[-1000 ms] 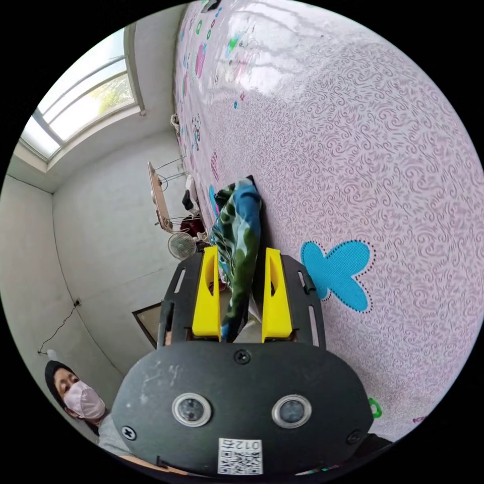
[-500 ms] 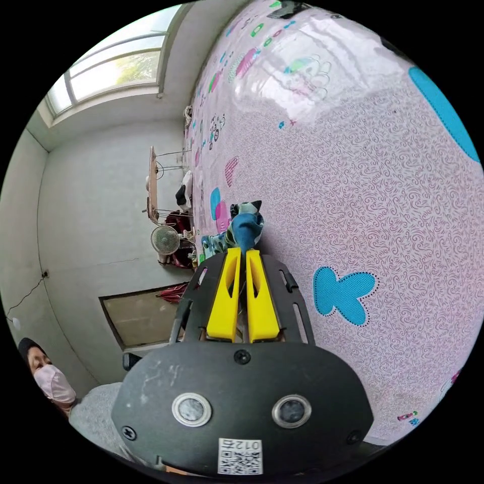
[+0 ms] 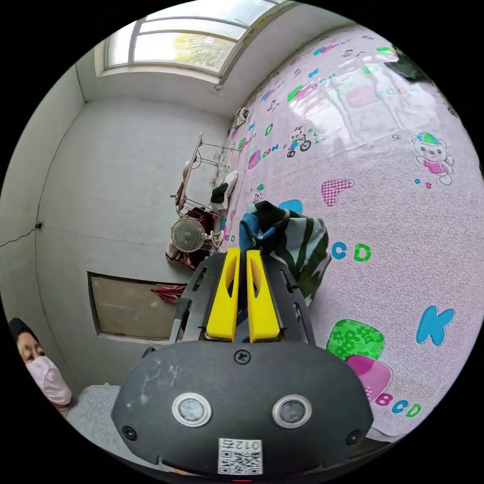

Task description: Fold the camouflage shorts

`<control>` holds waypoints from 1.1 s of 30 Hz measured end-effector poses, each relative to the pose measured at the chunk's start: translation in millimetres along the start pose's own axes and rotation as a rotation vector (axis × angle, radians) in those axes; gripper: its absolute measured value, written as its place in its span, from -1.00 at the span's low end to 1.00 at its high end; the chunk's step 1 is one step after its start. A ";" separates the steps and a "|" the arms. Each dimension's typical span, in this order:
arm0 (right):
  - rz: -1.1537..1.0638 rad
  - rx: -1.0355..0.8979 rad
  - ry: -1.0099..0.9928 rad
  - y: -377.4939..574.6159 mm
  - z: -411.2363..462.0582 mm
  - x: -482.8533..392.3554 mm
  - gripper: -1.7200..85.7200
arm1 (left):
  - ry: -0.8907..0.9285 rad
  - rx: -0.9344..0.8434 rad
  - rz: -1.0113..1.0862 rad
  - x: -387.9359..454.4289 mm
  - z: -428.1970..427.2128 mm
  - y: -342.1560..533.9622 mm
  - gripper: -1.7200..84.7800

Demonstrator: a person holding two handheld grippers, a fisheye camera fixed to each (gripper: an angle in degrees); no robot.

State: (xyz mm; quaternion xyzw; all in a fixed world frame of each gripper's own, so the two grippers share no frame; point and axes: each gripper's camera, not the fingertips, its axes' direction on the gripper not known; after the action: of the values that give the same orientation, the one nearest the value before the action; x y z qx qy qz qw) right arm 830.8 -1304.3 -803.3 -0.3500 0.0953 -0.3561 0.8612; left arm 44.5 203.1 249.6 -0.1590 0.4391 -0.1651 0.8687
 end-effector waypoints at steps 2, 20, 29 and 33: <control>-0.030 -0.032 0.052 1.1 56.8 -11.4 -0.96 | 0.034 0.030 -0.089 -39.8 -17.7 -1.6 -0.95; -0.002 -0.290 0.528 19.0 398.6 88.7 -0.94 | 0.282 0.018 -0.743 -368.3 -45.6 14.7 -0.93; 0.023 -0.366 0.606 20.3 393.5 126.0 -0.84 | 0.440 -0.019 -0.791 -411.5 -49.9 -1.1 -0.90; 0.010 -0.372 0.489 14.5 337.0 117.1 -0.77 | 0.408 -0.029 -0.771 -418.6 -84.5 -7.4 -0.91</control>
State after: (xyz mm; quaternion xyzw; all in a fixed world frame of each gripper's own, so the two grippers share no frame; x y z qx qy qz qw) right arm 1063.3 -1196.3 -554.8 -0.4053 0.3648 -0.4018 0.7356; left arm -259.9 363.9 502.4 -0.2876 0.5126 -0.4993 0.6365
